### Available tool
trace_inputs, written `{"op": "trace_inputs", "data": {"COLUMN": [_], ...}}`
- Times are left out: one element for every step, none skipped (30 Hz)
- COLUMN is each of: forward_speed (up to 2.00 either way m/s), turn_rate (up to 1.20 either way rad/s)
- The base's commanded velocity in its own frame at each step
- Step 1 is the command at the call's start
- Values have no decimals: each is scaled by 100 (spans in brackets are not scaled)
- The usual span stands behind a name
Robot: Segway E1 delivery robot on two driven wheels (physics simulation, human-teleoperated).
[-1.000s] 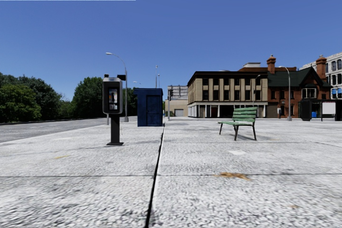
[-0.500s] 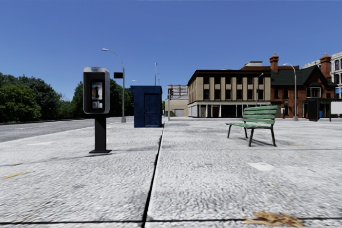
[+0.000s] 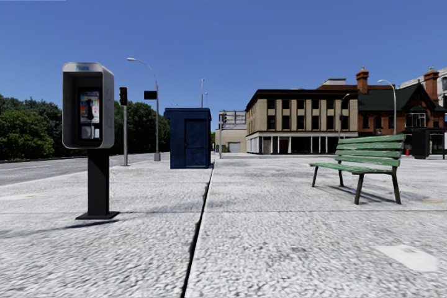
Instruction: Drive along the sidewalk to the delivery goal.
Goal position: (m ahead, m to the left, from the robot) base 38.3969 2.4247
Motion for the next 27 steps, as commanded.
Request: {"op": "trace_inputs", "data": {"forward_speed": [200,200,200,200,200,200,200,200,200,200,200,200,200,200,200,200,200,200,200,200,200,200,200,200,200,200,200], "turn_rate": [0,0,0,0,0,0,0,0,0,0,0,0,0,0,0,0,0,0,0,0,0,0,0,0,0,0,0]}}
